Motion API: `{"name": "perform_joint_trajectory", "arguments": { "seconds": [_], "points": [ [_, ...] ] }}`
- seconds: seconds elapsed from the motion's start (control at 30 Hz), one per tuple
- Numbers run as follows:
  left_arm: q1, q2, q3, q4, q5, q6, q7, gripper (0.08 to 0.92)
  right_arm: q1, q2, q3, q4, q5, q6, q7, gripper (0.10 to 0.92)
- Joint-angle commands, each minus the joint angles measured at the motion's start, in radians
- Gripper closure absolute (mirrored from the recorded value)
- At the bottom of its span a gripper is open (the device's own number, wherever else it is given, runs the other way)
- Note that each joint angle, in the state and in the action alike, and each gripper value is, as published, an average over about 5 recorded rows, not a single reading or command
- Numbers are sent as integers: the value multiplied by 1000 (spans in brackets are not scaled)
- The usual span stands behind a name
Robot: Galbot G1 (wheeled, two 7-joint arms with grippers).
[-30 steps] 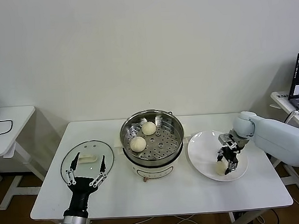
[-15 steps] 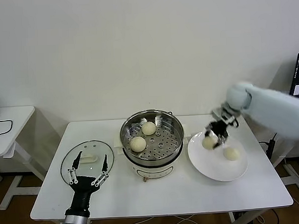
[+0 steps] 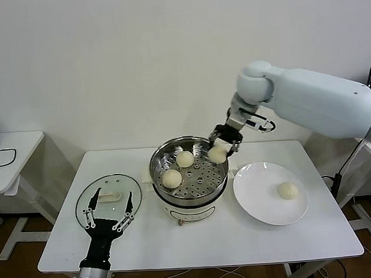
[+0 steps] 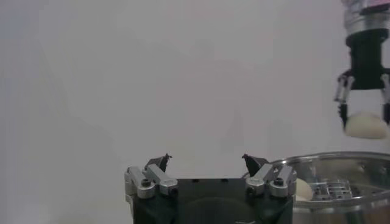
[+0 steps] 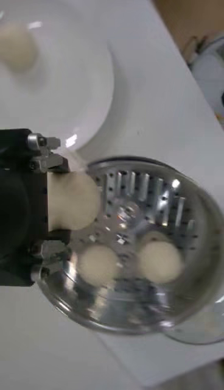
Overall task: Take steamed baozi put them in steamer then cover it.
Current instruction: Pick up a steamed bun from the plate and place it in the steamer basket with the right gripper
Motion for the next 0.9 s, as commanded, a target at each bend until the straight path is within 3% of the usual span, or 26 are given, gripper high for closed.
{"name": "perform_joint_trajectory", "arguments": {
  "seconds": [0.03,0.47,0.9],
  "points": [
    [0,-1,0,2,-1,0,0,177,-26,66,-11,116,-176,225,71,406],
    [-1,0,-10,-4,-9,-1,0,177,-162,95,39,82,-381,320,90,372],
    [-1,-2,-14,-1,-20,-8,-3,177,-188,117,44,52,-417,319,54,372]
  ]
}}
